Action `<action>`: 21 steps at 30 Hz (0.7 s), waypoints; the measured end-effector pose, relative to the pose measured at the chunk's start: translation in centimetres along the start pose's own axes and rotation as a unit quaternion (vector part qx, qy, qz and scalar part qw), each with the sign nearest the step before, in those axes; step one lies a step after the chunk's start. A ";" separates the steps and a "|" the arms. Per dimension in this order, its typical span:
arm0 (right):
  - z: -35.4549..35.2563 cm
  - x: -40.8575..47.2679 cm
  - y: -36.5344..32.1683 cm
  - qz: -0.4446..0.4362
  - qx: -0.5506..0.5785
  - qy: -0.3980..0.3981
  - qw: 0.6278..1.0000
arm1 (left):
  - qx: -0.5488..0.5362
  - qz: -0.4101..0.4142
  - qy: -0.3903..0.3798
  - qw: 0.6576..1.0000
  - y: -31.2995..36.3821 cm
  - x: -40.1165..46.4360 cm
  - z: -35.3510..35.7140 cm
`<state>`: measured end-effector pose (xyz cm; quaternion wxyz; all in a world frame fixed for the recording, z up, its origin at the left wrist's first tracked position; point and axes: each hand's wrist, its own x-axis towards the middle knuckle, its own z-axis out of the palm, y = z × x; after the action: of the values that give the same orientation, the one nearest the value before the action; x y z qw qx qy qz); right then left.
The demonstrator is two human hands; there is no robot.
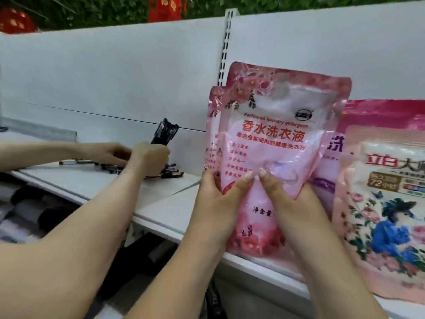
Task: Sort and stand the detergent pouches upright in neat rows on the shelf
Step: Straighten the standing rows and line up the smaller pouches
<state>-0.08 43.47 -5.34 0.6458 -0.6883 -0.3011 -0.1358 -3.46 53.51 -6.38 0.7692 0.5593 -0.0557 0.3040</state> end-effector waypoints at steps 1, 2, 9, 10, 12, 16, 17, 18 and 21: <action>0.1 0.1 0.0 0.003 -0.003 0.003 1.000 | 0.016 -0.008 -0.010 1.000 -0.1 0.4 -0.3; 0.2 0.1 -0.1 0.012 -0.005 0.007 1.000 | 0.055 -0.012 -0.020 0.998 -0.2 0.8 -0.6; 2.0 0.4 -0.3 0.045 -0.068 0.077 0.994 | 0.240 -0.005 -0.119 0.964 0.7 2.4 -2.3; 2.3 0.3 -0.3 0.045 -0.076 0.089 0.992 | 0.248 -0.004 -0.129 0.960 0.8 2.9 -2.9; 2.5 0.0 -0.3 0.035 -0.092 0.107 0.989 | 0.268 0.007 -0.164 0.950 0.6 3.5 -3.9; 3.1 -0.7 -1.1 0.009 -0.104 0.146 0.984 | 0.345 0.060 -0.234 0.907 0.1 2.7 -5.2; 3.1 -0.7 -1.2 0.011 -0.105 0.153 0.983 | 0.349 0.066 -0.238 0.904 -0.1 2.8 -5.2; 3.1 -0.7 -1.2 0.017 -0.106 0.161 0.981 | 0.343 0.068 -0.241 0.905 -0.3 3.0 -5.2; 3.0 -0.4 -0.6 0.031 -0.103 0.168 0.980 | 0.317 0.060 -0.237 0.916 -0.4 3.4 -5.1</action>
<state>-1.35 46.28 -5.48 0.6166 -0.7278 -0.1508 -0.2595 -1.76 59.42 -7.14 0.4955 0.8254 -0.1708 0.2096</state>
